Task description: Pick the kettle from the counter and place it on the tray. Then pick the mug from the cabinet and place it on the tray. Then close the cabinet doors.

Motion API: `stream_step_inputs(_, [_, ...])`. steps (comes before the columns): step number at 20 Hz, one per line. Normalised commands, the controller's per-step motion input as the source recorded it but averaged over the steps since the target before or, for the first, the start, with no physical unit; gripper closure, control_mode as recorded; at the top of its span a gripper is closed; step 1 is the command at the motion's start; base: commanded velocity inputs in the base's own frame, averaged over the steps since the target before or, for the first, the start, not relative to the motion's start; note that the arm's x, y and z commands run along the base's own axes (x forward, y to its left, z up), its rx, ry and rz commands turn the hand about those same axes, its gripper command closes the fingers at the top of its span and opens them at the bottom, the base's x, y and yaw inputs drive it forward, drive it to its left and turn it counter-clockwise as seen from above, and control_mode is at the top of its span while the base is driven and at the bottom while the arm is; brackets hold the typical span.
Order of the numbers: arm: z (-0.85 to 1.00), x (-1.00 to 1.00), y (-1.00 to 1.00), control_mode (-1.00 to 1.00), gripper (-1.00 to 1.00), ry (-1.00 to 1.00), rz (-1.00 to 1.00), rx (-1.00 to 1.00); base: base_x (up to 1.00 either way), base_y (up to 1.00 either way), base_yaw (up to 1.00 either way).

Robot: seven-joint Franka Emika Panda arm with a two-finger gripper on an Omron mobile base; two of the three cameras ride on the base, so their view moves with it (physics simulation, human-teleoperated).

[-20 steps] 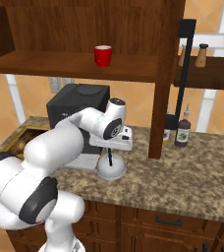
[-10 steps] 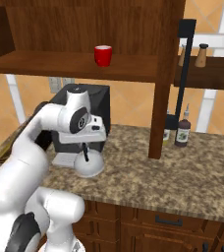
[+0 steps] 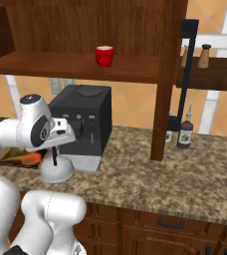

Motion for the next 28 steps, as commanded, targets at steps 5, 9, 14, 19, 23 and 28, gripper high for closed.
stream_step_inputs(5, [0.24, 0.00, 0.85, -1.00, 1.00, -0.04, 0.02, 0.00, 0.00, 0.00, 0.00])
stream_step_inputs(9, [0.24, 0.00, 0.74, -1.00, 1.00, 0.00, 0.00, 0.00, 0.00, 0.00, 0.00])
stream_step_inputs(14, [0.15, 0.00, 0.69, -1.00, 1.00, 0.00, 0.00, 0.00, 0.00, 0.00, 0.00])
stream_step_inputs(19, [0.00, 0.09, 0.43, -1.00, 1.00, 0.00, 0.00, 0.00, 0.00, 0.00, 0.00])
stream_step_inputs(23, [0.00, 0.35, 0.30, -1.00, 1.00, 0.00, 0.00, 0.00, 0.00, 0.00, 0.00])
stream_step_inputs(28, [0.00, 0.37, 0.34, -1.00, 1.00, -0.04, 0.00, 0.04, 0.00, 0.00, 0.00])
